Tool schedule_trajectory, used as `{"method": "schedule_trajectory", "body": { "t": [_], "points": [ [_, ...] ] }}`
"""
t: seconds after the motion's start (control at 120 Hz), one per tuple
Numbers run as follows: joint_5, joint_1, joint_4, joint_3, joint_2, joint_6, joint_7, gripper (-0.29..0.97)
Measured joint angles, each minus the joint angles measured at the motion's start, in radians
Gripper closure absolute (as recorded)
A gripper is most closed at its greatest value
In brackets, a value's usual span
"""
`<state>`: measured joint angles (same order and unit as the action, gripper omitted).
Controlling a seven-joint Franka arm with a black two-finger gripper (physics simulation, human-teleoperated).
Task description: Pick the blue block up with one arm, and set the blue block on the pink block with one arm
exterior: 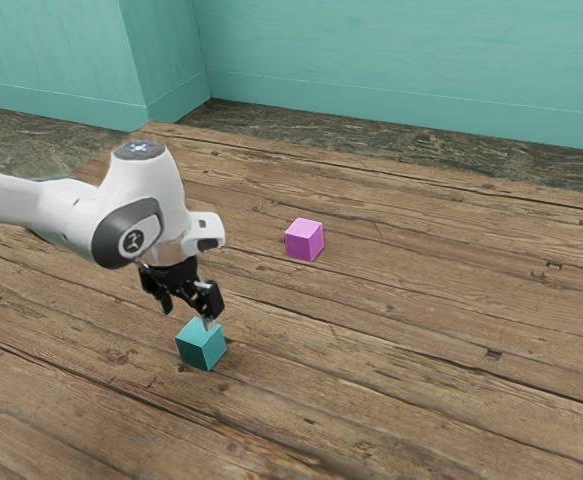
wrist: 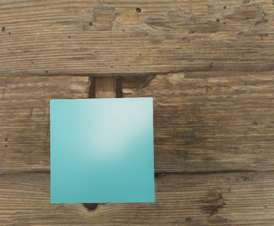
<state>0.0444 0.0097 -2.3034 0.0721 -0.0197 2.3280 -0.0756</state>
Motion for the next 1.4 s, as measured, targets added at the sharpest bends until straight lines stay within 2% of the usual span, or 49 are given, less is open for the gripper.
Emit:
{"method": "schedule_trajectory", "body": {
  "t": [0.267,0.517,1.4],
  "points": [
    [0.011,-0.012,0.005,-0.012,0.058,0.030,0.007,0.00],
    [0.027,0.030,0.020,-0.018,0.085,0.045,0.012,0.00],
    [0.033,0.021,0.078,-0.018,0.195,0.068,0.020,0.00]
  ]
}}
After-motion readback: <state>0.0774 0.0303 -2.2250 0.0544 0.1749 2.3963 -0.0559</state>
